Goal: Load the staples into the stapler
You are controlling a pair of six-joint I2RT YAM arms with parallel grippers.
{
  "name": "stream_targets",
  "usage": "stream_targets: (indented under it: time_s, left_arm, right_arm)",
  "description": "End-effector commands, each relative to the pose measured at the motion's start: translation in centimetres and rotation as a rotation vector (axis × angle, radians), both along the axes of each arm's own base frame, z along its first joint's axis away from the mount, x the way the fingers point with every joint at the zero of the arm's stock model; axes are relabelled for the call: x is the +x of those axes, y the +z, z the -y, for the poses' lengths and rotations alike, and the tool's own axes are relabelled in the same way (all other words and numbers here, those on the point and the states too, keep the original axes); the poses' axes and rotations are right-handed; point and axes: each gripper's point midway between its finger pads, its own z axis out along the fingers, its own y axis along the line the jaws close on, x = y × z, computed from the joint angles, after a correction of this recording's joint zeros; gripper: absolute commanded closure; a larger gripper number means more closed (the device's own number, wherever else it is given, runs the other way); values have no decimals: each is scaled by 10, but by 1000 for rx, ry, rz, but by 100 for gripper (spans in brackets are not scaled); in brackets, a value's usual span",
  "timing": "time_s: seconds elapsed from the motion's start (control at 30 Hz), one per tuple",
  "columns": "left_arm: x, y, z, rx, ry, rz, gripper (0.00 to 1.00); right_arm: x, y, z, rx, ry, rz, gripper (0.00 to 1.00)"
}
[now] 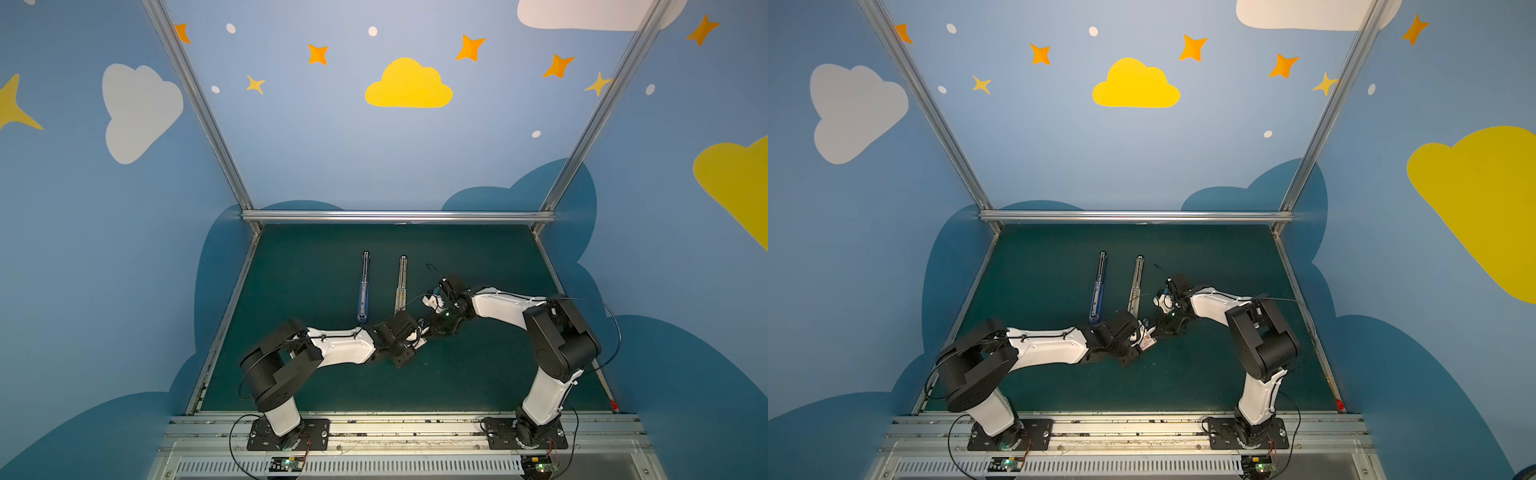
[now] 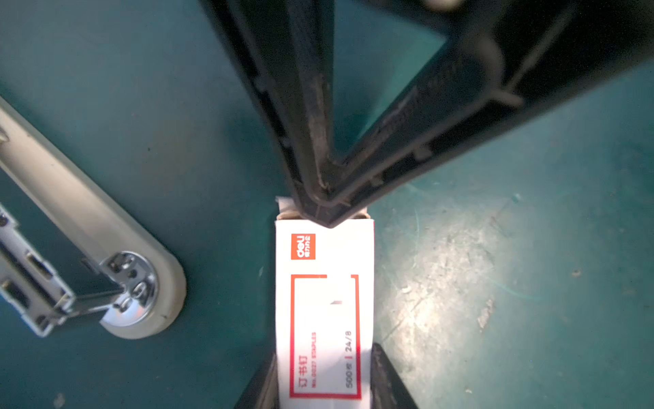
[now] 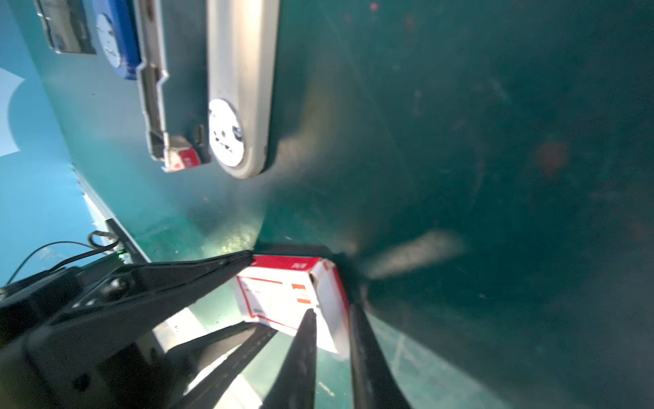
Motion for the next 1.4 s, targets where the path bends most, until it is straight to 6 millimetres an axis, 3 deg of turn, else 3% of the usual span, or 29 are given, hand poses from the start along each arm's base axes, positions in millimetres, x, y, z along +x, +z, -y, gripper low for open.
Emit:
stream_targets:
  time_s: [0.0,0.1,0.63,1.37]
  left_arm:
    - [-11,-17,-17,86,-2,-48,61]
    - [-12,-16,-16,85,-4,-48,61]
    - [-12,-18,-17,98,-7,-58,60]
    - [-15,-23,-20,129,-12,-79,60]
  right_arm:
    - [3,-2,5,-52,3,12,74]
    - [2,-2,5,-53,8,19,72]
    - [3,-3,2,-90,28,32,100]
    - [25,0,35,-109,-93,47,100]
